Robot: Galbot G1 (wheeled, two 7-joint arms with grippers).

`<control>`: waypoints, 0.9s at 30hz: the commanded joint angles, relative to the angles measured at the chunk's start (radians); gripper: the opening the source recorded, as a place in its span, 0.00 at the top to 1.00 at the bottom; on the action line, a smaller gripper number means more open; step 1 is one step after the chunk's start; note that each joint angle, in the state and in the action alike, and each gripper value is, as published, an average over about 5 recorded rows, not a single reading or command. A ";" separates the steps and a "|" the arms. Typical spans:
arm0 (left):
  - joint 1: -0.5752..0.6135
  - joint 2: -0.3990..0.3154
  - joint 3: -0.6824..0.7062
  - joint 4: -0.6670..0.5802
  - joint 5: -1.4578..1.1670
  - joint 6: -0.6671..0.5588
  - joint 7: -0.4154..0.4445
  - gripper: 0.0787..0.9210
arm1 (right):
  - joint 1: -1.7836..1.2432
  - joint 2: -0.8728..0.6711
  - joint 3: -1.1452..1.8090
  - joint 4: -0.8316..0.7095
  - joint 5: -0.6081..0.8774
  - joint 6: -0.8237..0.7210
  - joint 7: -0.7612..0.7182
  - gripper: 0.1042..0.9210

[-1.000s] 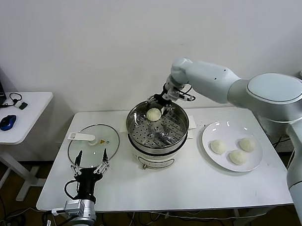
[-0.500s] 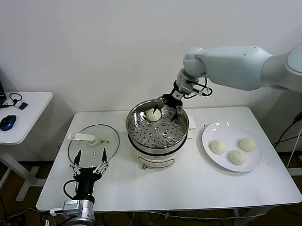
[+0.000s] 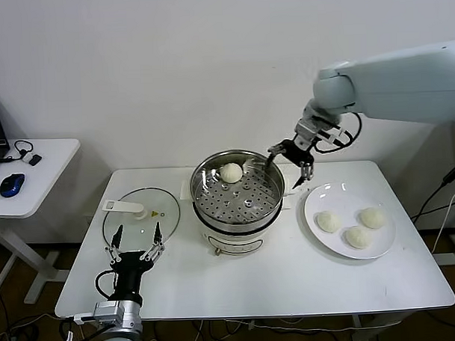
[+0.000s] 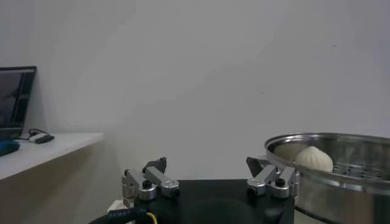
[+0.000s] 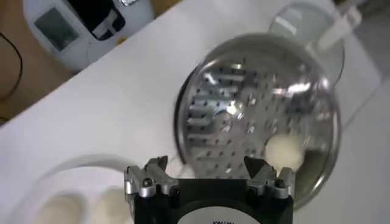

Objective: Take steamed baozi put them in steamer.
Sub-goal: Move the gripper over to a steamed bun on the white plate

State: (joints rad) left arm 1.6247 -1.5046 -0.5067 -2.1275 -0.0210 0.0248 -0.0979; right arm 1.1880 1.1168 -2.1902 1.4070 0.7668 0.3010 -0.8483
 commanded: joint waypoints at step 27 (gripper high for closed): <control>-0.004 0.001 -0.011 0.036 0.003 -0.010 0.010 0.12 | -0.389 -0.240 0.197 -0.141 -0.077 -0.610 0.054 0.12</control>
State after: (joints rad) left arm 1.6198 -1.5022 -0.5141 -2.0989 -0.0210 0.0161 -0.0880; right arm 0.9751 0.9085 -2.1074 1.3897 0.7821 -0.2527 -0.8038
